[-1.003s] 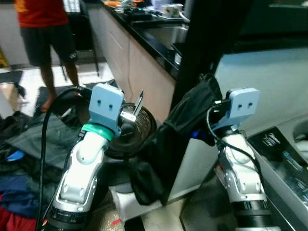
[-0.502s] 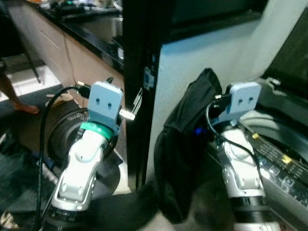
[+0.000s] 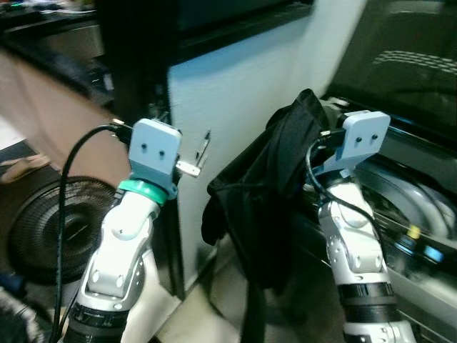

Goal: Clothes washing

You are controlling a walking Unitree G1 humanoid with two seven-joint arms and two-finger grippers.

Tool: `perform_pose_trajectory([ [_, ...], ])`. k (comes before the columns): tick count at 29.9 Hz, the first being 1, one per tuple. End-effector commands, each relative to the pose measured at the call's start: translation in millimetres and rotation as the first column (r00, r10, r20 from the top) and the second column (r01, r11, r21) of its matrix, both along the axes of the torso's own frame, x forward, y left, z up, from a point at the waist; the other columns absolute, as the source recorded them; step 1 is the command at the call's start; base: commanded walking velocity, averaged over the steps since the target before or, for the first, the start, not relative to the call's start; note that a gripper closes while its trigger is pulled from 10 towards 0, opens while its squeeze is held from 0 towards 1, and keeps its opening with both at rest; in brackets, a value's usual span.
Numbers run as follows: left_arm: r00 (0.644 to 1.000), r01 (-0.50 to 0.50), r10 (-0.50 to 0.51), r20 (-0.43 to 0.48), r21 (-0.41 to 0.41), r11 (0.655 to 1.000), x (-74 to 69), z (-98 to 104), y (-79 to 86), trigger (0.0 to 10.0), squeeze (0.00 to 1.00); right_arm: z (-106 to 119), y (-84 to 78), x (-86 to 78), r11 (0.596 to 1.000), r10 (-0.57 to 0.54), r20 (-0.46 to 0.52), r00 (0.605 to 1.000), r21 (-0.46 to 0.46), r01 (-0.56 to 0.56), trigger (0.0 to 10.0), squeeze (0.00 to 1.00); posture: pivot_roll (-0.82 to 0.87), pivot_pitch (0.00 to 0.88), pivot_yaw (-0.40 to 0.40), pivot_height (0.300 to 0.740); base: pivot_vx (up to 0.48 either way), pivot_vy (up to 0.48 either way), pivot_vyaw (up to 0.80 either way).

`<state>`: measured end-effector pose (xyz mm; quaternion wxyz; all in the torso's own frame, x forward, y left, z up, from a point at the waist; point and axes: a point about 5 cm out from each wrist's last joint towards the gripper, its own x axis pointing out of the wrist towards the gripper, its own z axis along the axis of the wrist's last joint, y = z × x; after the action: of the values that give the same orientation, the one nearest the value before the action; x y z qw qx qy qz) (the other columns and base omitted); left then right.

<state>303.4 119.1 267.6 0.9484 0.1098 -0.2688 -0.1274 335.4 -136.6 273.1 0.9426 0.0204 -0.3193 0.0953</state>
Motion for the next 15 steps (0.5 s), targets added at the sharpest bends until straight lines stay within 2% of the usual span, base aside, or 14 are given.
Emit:
perform_pose_trajectory([
  [1,1.000,-0.004,0.004,-0.006,0.006,1.000,0.4,-1.7,0.0,10.0,0.00,6.1,-2.3,-0.6,0.999,0.004,0.017,1.000,0.045,-0.005,10.0,0.00,0.07,0.012,-0.003,0.740,0.000,0.000,-0.80],
  [6,1.000,-0.007,0.007,-0.009,0.004,1.000,0.5,-1.9,0.3,10.0,0.00,6.6,-5.8,1.2,0.994,0.015,-0.001,1.000,0.104,-0.014,10.0,0.00,0.07,0.012,-0.003,0.740,0.000,0.000,-0.80],
  [15,1.000,-0.014,0.014,-0.021,-0.009,1.000,1.5,-2.8,1.3,10.0,0.00,2.9,-7.4,3.1,0.993,0.015,-0.022,1.000,0.120,-0.013,10.0,0.00,0.07,0.011,-0.007,0.740,0.000,0.000,-0.80],
])
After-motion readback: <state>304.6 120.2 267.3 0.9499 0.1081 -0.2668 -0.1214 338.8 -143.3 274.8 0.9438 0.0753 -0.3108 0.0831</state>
